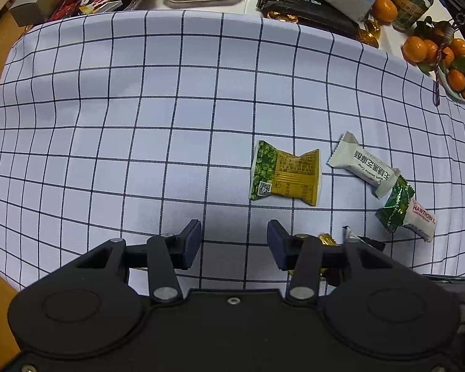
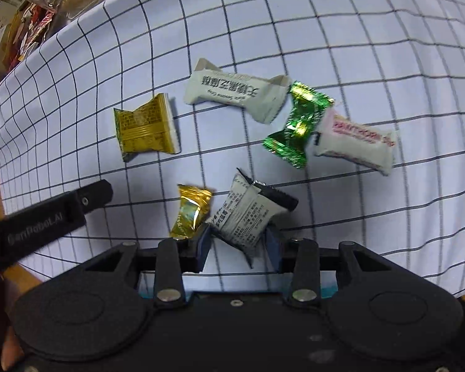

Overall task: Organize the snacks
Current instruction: 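Grasp a white printed packet with the right tool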

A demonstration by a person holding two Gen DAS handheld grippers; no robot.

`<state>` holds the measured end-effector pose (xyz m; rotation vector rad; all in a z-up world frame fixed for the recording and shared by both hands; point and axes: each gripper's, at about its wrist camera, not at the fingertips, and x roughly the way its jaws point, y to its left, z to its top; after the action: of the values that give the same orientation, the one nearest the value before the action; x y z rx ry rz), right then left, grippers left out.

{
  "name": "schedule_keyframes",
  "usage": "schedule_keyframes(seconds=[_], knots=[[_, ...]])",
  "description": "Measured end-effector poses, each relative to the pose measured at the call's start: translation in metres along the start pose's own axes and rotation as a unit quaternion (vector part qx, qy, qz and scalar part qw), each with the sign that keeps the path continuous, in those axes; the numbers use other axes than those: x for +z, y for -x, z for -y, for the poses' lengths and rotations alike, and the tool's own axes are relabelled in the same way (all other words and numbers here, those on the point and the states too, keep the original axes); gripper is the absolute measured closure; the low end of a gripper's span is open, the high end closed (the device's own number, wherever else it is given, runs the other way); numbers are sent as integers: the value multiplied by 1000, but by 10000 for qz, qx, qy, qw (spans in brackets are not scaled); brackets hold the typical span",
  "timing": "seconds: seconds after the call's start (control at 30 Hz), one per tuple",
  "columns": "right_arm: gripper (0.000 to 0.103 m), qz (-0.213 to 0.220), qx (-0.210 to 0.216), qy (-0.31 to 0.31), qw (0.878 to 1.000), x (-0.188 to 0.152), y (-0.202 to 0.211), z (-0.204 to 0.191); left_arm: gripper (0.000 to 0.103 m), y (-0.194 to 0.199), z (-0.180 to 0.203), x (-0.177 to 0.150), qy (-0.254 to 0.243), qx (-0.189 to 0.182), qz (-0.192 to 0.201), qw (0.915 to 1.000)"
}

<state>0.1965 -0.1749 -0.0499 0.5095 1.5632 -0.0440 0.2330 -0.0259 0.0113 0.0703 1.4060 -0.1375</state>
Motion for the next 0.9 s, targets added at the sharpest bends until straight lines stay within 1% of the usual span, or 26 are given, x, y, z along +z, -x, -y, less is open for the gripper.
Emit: schedule_keyframes(seconds=[0.1, 0.17, 0.23, 0.4, 0.5, 0.63, 0.8, 0.9], knots=[[62, 21, 200, -73, 9998, 7, -2, -7, 48, 2, -9, 2, 154, -56, 20, 9999], [63, 184, 237, -17, 9995, 11, 0, -15, 48, 3, -16, 3, 278, -59, 44, 9996], [64, 327, 253, 30, 9991, 14, 2, -24, 48, 3, -23, 5, 433, -16, 71, 9990], [65, 512, 482, 213, 9973, 21, 4, -42, 48, 1, -38, 6, 705, 95, 97, 9974], [65, 652, 323, 301, 9969, 22, 2, -53, 48, 1, -43, 5, 789, 92, 72, 9968], [65, 662, 167, 434, 9967, 21, -3, -57, 48, 0, -43, 4, 821, 76, 33, 9966], [65, 697, 77, 570, 9959, 11, -12, -61, 48, -3, -37, 3, 706, -44, -47, 9975], [65, 758, 23, 618, 9952, 9, -14, -65, 50, -3, -34, 3, 641, 41, -16, 9979]])
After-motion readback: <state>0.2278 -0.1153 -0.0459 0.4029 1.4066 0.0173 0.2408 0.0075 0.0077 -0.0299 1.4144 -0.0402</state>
